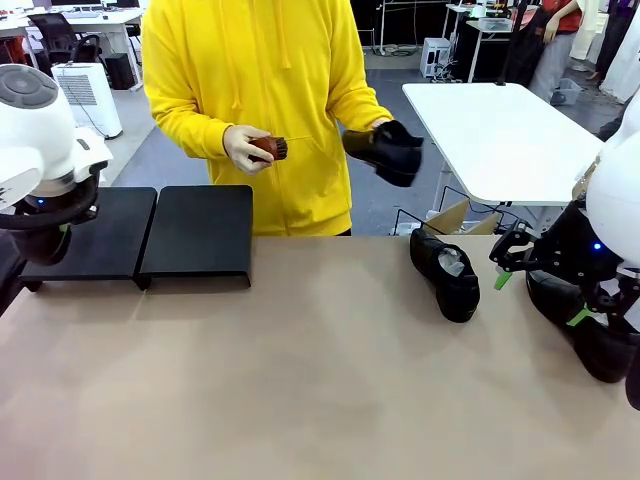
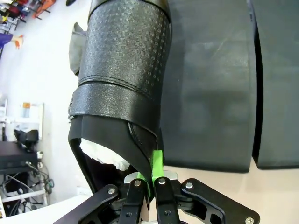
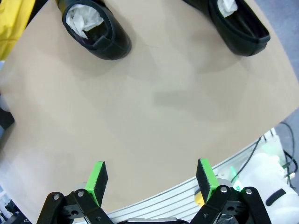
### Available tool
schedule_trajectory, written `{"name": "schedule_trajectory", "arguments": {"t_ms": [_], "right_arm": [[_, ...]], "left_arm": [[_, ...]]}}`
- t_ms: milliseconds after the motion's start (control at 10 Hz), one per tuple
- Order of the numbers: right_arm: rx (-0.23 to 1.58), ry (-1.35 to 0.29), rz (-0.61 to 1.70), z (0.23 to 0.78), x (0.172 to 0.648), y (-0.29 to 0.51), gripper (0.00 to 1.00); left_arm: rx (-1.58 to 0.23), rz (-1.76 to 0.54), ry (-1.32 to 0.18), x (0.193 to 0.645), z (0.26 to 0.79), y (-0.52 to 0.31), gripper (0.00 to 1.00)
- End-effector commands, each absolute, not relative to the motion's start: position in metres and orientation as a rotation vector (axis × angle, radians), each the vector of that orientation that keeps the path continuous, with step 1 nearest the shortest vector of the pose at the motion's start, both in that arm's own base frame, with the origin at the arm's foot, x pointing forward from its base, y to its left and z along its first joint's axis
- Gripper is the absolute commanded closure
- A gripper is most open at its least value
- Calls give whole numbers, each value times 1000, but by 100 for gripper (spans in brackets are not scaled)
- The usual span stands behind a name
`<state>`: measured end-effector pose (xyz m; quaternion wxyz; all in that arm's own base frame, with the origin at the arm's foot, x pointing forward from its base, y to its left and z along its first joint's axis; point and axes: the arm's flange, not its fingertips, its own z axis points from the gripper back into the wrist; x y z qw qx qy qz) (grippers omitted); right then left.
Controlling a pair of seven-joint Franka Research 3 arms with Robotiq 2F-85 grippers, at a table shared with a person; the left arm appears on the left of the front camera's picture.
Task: Organize the shoes by placing them on the stand.
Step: Place the Shoe from the middle of the table onto the Shoes Stand.
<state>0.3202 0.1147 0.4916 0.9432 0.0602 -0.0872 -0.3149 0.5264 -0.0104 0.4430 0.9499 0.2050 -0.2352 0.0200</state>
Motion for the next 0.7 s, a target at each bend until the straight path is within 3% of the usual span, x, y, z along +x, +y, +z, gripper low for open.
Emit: {"name": "schedule_trajectory", "arguments": {"t_ms": [0, 600], "right_arm": [[145, -188, -640, 487, 319, 116, 0], [145, -188, -640, 487, 319, 116, 0]], "left_arm": [[491, 65, -541, 542, 435, -8, 100], [441, 81, -530, 555, 407, 17, 100]]}}
